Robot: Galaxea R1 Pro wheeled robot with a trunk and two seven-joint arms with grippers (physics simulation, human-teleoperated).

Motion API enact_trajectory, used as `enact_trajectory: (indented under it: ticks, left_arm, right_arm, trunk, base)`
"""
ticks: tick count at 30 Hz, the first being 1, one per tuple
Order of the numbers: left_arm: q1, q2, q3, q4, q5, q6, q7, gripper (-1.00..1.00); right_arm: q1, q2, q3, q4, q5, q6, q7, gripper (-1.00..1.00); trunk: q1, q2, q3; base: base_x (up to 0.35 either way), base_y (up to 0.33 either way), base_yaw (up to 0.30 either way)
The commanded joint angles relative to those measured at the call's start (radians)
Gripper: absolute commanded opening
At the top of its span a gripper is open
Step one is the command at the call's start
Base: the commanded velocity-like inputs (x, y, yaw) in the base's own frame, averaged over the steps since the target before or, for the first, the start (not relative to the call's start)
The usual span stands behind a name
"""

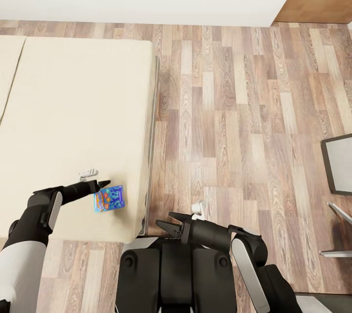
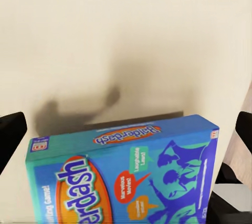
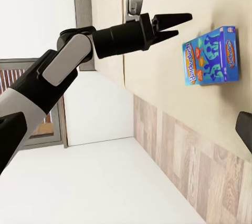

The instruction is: Put all the toys in the child's room - the three board games (two on the bed and one on the table), the two jigsaw puzzles on the table, and the tennis ball on the table - inside the toy box on the table in the child's room.

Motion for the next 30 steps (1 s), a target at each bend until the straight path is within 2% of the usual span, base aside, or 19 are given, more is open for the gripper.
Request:
enact_trajectory:
  ticks: [1, 12, 30]
  left_arm:
    - [0.000, 0.000, 0.003, -0.001, -0.004, 0.010, -0.007, 1.00]
    - [0.002, 0.000, 0.010, 0.001, -0.009, 0.075, -0.006, 1.00]
    - [0.010, 0.000, 0.024, 0.016, -0.012, 0.086, 0.000, 1.00]
  right_arm:
    - [0.000, 0.000, -0.001, 0.000, -0.003, 0.006, 0.000, 1.00]
    - [0.000, 0.000, -0.001, -0.001, -0.004, 0.006, 0.000, 1.00]
    - [-0.001, -0.001, -0.001, -0.001, -0.003, 0.006, -0.001, 1.00]
  trunk:
    - [0.001, -0.002, -0.001]
    - [0.001, -0.002, -0.001]
    - [0.001, -0.002, -0.001]
  base:
    - [0.000, 0.000, 0.000]
    - [0.000, 0.000, 0.000]
    - [0.000, 0.000, 0.000]
